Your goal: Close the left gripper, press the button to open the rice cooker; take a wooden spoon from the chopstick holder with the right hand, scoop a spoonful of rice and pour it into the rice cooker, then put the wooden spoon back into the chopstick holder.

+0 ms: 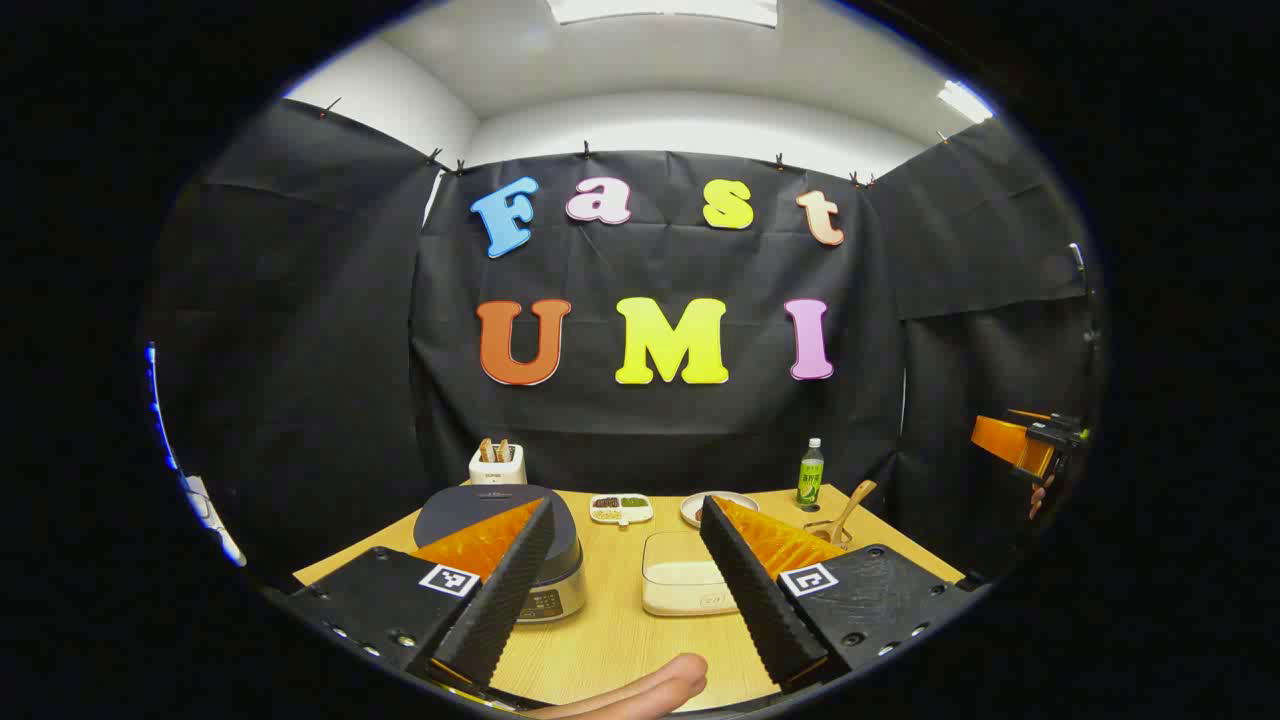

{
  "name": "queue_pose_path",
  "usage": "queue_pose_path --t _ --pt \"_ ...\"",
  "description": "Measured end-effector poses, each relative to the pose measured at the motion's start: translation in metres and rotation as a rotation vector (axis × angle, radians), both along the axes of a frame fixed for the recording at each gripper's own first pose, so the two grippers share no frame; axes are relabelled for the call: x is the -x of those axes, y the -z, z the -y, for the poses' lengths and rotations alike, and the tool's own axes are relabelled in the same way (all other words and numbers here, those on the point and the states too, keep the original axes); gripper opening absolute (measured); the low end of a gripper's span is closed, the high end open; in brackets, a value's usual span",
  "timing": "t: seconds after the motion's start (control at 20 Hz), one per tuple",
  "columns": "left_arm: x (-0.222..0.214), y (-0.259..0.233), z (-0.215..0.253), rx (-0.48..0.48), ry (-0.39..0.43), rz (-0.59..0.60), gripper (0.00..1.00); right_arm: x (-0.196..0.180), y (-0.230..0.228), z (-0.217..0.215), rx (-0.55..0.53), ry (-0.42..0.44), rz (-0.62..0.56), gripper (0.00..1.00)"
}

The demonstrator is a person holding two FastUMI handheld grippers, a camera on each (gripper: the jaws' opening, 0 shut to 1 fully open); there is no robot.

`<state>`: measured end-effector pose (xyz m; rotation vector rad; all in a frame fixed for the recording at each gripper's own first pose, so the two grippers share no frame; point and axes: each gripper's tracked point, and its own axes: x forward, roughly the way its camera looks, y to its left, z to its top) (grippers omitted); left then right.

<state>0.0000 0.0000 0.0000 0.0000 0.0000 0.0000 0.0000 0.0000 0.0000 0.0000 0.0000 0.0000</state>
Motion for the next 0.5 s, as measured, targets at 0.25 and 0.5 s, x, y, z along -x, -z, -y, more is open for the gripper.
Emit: queue_pose_path --t 0.25,0.5 --pt "0.001 -0.004 -0.017 0.036 -0.047 0.009 0.94 0.009 -0.007 0.001 0.021 -0.014 0.03 1.0" --pt "-0.002 0.001 -0.026 0.038 -0.058 -0.022 0.94 0.017 -0.002 0.006 -0.003 -0.022 0.027 1.0"
